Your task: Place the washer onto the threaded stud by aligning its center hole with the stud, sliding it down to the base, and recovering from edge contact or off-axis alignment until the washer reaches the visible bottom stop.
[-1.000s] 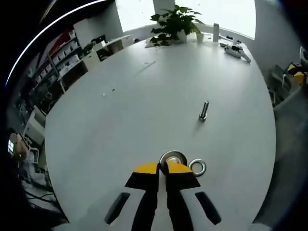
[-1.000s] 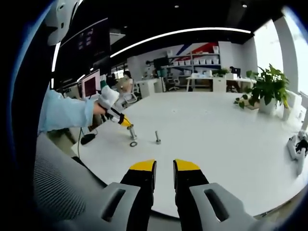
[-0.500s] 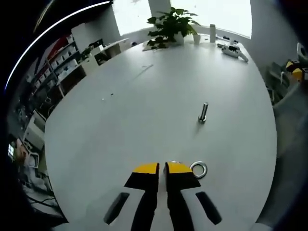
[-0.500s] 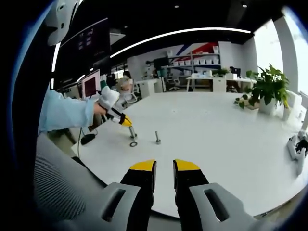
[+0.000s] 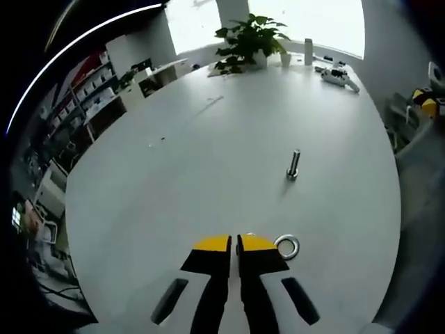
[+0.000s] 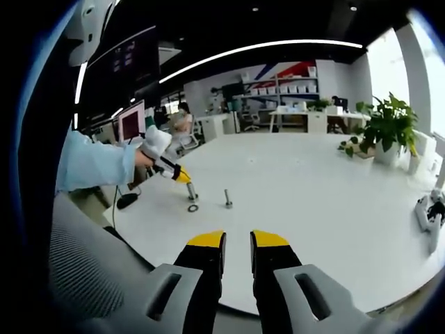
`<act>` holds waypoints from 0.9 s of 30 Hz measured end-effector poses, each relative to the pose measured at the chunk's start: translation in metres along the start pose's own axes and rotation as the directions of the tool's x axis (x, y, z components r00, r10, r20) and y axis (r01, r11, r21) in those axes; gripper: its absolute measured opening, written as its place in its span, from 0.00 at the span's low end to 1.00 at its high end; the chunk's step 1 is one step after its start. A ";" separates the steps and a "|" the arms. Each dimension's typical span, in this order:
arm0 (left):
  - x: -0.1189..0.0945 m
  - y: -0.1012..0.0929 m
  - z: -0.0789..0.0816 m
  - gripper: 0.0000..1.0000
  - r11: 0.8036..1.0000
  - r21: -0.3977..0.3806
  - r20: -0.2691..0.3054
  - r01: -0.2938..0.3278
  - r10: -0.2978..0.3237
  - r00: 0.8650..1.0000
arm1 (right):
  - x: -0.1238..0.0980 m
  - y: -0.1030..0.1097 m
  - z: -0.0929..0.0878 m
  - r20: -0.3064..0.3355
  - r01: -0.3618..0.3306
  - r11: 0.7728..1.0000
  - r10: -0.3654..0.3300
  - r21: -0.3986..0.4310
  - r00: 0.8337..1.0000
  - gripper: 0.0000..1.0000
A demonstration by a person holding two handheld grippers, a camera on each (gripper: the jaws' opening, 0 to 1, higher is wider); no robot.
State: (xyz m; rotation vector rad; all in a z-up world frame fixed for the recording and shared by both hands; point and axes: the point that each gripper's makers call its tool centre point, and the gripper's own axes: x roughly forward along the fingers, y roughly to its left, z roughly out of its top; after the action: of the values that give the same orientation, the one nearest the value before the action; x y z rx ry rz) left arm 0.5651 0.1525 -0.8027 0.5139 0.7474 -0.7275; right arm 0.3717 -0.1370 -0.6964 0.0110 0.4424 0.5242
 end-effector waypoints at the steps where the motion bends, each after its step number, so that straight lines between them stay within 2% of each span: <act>1: -0.001 0.000 0.000 0.04 1.000 0.004 -0.002 -0.003 0.003 1.000 | 0.000 0.000 0.000 0.000 0.000 1.000 0.000 0.000 1.000 0.17; 5: -0.003 0.001 -0.001 0.12 1.000 -0.001 -0.005 -0.012 0.012 1.000 | 0.000 0.000 0.000 -0.001 0.001 1.000 -0.001 0.001 1.000 0.17; 10: -0.007 -0.005 -0.007 0.14 0.999 -0.032 -0.012 -0.020 0.020 1.000 | 0.001 0.000 0.000 -0.003 0.001 1.000 -0.001 0.001 1.000 0.17; 13: -0.008 -0.006 -0.013 0.14 0.998 -0.033 -0.012 -0.052 0.051 0.999 | 0.001 0.000 0.000 -0.005 0.000 1.000 0.000 0.001 1.000 0.17; 15: -0.006 -0.014 -0.021 0.14 0.996 -0.091 -0.038 -0.026 0.022 0.999 | 0.001 0.001 0.000 -0.007 -0.001 1.000 0.001 0.000 1.000 0.17; 19: 0.000 -0.021 -0.028 0.14 0.996 -0.091 -0.048 -0.019 0.014 0.999 | 0.001 0.001 -0.001 -0.010 -0.001 1.000 0.001 -0.002 1.000 0.17; 27: 0.018 -0.046 -0.042 0.14 0.992 -0.117 -0.094 0.048 -0.059 0.994 | 0.000 0.000 -0.003 -0.013 -0.001 1.000 0.001 -0.003 1.000 0.17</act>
State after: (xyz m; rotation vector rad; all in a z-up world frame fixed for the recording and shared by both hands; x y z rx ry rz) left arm 0.5220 0.1430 -0.8507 0.4286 0.8915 -0.7087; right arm 0.3704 -0.1376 -0.6990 0.0052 0.4542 0.5258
